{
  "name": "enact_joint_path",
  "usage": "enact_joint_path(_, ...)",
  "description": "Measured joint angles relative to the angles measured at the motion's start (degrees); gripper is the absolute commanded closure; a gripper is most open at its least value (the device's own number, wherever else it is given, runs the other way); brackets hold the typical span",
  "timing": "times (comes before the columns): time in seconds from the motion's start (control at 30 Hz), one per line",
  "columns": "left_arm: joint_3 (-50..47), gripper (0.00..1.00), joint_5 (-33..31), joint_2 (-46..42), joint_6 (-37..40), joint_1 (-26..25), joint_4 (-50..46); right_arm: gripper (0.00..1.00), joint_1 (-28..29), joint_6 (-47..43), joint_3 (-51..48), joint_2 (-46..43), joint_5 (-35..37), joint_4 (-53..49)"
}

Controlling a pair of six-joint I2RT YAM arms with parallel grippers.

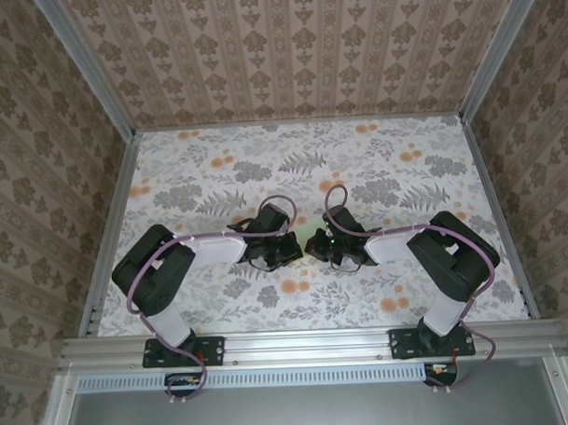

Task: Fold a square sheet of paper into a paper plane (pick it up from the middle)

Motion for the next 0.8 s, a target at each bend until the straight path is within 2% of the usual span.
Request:
enact_joint_path(0.6, 0.04, 1.00, -0.04, 0.72, 0.00, 0.13, 0.11, 1.00, 0.00, -0.04, -1.05, 0.00, 0.00, 2.10)
enact_joint_path(0.8, 0.02, 1.00, -2.14, -1.64, 0.48, 0.13, 0.11, 1.00, 0.00, -0.04, -1.07, 0.00, 0.00, 2.19)
